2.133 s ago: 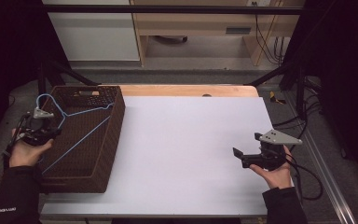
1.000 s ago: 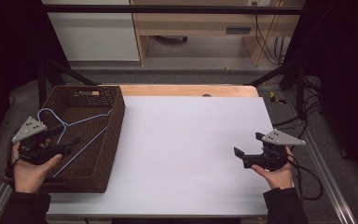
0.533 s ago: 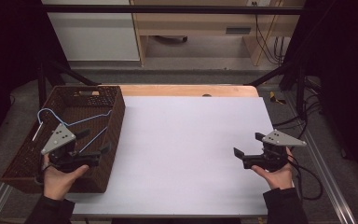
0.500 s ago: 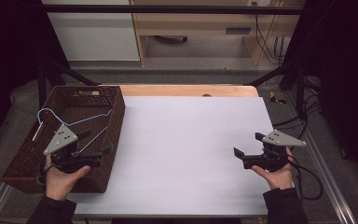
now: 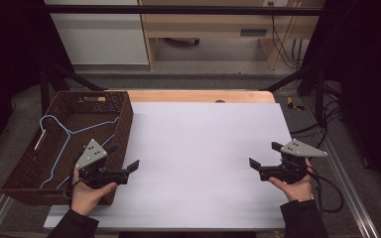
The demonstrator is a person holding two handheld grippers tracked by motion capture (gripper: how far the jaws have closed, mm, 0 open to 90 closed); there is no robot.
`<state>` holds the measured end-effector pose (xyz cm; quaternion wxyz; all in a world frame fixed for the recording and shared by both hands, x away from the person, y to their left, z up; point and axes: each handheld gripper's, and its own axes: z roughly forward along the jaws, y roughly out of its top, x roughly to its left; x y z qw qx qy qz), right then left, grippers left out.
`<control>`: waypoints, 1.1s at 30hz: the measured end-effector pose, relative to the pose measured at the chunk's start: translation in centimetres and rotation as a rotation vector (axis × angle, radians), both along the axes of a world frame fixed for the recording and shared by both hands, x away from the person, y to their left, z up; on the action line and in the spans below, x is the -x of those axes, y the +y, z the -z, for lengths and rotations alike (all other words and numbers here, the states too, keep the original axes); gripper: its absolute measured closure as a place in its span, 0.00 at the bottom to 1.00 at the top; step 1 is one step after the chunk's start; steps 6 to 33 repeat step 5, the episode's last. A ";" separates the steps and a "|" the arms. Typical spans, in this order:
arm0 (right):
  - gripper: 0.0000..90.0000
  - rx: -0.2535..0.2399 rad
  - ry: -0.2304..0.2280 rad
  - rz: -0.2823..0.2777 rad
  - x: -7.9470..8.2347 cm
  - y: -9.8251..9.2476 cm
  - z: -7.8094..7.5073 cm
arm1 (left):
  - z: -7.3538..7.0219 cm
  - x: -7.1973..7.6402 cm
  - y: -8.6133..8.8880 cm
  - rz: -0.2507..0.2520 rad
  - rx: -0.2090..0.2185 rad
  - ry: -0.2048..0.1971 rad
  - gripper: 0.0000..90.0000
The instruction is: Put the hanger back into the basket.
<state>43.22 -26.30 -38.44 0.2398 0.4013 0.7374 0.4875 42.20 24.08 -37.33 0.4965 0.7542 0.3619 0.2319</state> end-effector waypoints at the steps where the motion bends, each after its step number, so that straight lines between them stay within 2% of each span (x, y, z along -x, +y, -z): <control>1: 0.03 0.003 -0.002 -0.005 0.0 0.0 0.0 | 0.1 -0.1 -0.1 0.000 -0.005 0.002 0.10; 4: 0.03 0.000 -0.002 -0.005 0.0 0.0 0.0 | 0.1 0.0 -0.2 -0.003 -0.017 -0.003 0.10; 33: 0.03 -0.001 -0.001 -0.004 0.0 0.0 0.0 | 0.1 0.0 -0.2 -0.003 -0.016 -0.004 0.10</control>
